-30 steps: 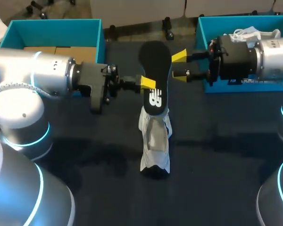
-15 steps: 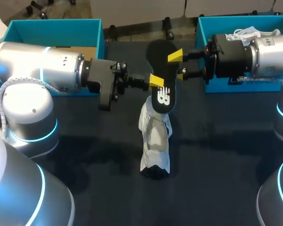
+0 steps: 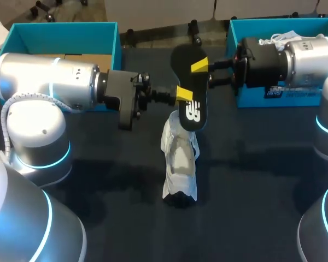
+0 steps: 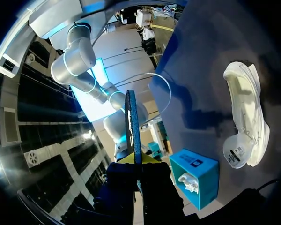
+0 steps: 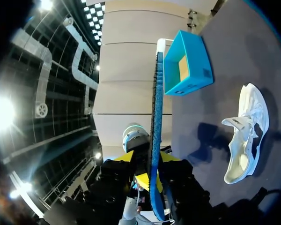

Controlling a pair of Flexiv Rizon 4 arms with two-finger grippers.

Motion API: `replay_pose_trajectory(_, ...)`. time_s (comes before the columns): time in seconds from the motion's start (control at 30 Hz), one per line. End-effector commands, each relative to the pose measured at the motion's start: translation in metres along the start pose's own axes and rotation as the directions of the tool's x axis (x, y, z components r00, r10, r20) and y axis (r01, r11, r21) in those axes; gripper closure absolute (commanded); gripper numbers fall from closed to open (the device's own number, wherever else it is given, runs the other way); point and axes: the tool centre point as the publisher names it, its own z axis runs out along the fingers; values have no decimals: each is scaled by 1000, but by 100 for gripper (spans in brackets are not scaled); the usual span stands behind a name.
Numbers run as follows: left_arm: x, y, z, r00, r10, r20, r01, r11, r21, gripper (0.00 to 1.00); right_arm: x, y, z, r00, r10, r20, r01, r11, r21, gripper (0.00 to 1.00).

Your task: Take the shoe out of the shoebox, open the shoe tongue, remove and reinsert the insole, then place the shoe into the shoebox

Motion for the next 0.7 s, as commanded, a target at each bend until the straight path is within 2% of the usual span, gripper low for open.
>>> replay_pose_trajectory(0.03, 1, 2, 3, 1000, 3, 2, -3, 1000, -4, 100, -3, 0, 3, 1000, 5, -3, -5, 1000, 3, 75)
replay_pose_trajectory(0.1, 1, 2, 3, 1000, 5, 3, -5, 1000, -2, 100, -4, 0, 3, 1000, 8, -3, -8, 1000, 2, 82)
replay_pose_trajectory(0.13, 1, 2, 3, 1000, 6, 5, -6, 1000, -2, 100, -4, -1, 2, 1000, 9, -4, -9, 1000, 0, 91)
replay_pose_trajectory(0.17, 1, 2, 3, 1000, 6, 5, -6, 1000, -2, 100, -5, -1, 2, 1000, 10, -5, -10, 1000, -1, 95)
replay_pose_trajectory(0.23, 1, 3, 3, 1000, 7, 4, -7, 1000, -2, 100, -5, -1, 4, 1000, 10, -6, -10, 1000, 1, 95)
replay_pose_trajectory(0.3, 1, 3, 3, 1000, 7, 5, -7, 1000, -1, 100, -5, -2, 3, 1000, 12, -6, -12, 1000, 2, 100)
replay_pose_trajectory(0.5, -1, 1, 3, 1000, 4, 5, -4, 1000, -5, 100, -6, -2, 3, 1000, 12, -4, -12, 1000, 4, 100)
replay_pose_trajectory(0.57, -1, 1, 2, 1000, 8, -1, -8, 1000, -15, 51, -7, -1, 2, 1000, 14, -2, -14, 1000, 4, 100)
replay_pose_trajectory(0.6, -2, 0, 1, 1000, 8, -5, -8, 1000, -19, 0, -8, 0, 2, 1000, 16, -1, -16, 1000, 4, 100)
replay_pose_trajectory(0.7, -1, 0, -2, 1000, -3, -19, 3, 1000, -21, 0, -11, 1, 1, 1000, 19, 1, -19, 1000, 2, 100)
